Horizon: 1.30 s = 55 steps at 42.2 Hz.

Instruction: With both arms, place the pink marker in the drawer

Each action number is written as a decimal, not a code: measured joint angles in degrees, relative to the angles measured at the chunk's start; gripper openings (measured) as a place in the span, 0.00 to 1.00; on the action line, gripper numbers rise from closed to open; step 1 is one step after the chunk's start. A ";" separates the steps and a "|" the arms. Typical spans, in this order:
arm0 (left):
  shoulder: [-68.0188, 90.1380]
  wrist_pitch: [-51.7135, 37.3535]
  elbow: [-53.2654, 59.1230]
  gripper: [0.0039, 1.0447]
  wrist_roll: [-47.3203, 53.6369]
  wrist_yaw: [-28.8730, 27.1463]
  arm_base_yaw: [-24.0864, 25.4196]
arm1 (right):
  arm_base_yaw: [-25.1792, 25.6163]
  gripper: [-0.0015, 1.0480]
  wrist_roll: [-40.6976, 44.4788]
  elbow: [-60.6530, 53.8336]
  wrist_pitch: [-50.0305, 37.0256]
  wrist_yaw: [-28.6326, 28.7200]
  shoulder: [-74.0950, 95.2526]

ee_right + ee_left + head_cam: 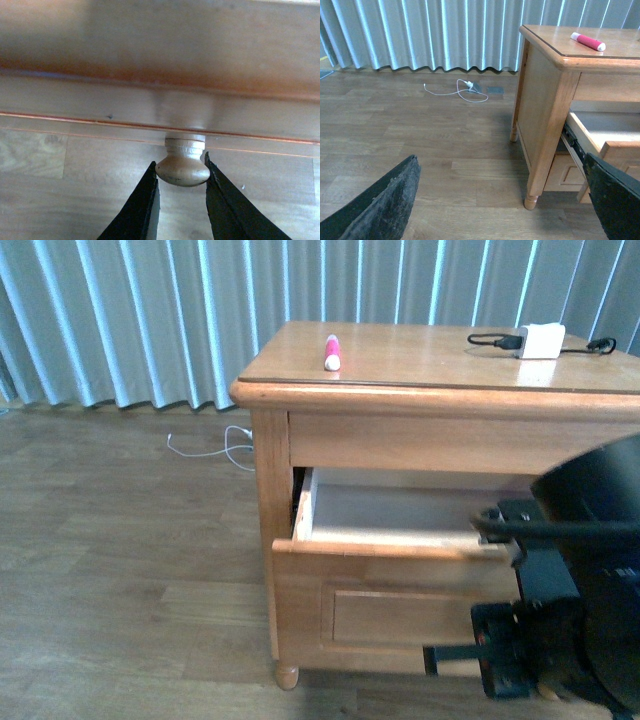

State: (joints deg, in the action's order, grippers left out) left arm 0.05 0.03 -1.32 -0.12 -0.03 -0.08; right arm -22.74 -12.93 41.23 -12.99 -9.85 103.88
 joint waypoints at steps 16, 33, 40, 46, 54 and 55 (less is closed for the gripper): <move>0.00 0.00 0.00 0.94 -0.02 0.02 0.00 | -1.62 0.88 -2.86 -14.45 13.03 5.46 -36.22; 0.00 0.00 0.00 0.94 0.00 0.00 0.00 | 18.71 0.92 6.91 -21.97 32.00 17.33 -76.43; 0.00 0.00 0.00 0.94 0.00 0.00 0.00 | 22.62 0.92 9.99 -22.64 32.09 18.27 -78.64; 0.00 0.00 0.00 0.94 -0.02 -0.04 0.00 | 22.67 0.75 11.80 -31.85 11.85 10.38 -84.94; 0.00 0.00 0.00 0.94 -0.02 0.00 0.00 | 22.75 0.38 12.50 -36.26 3.76 9.73 -89.66; 0.00 0.00 0.00 0.94 -0.02 0.00 0.00 | 22.75 0.34 12.52 -36.50 3.85 9.73 -89.90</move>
State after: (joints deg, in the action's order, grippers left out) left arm 0.05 0.03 -1.32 -0.14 -0.03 -0.08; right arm 0.01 -0.40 4.73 -9.15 -0.12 13.98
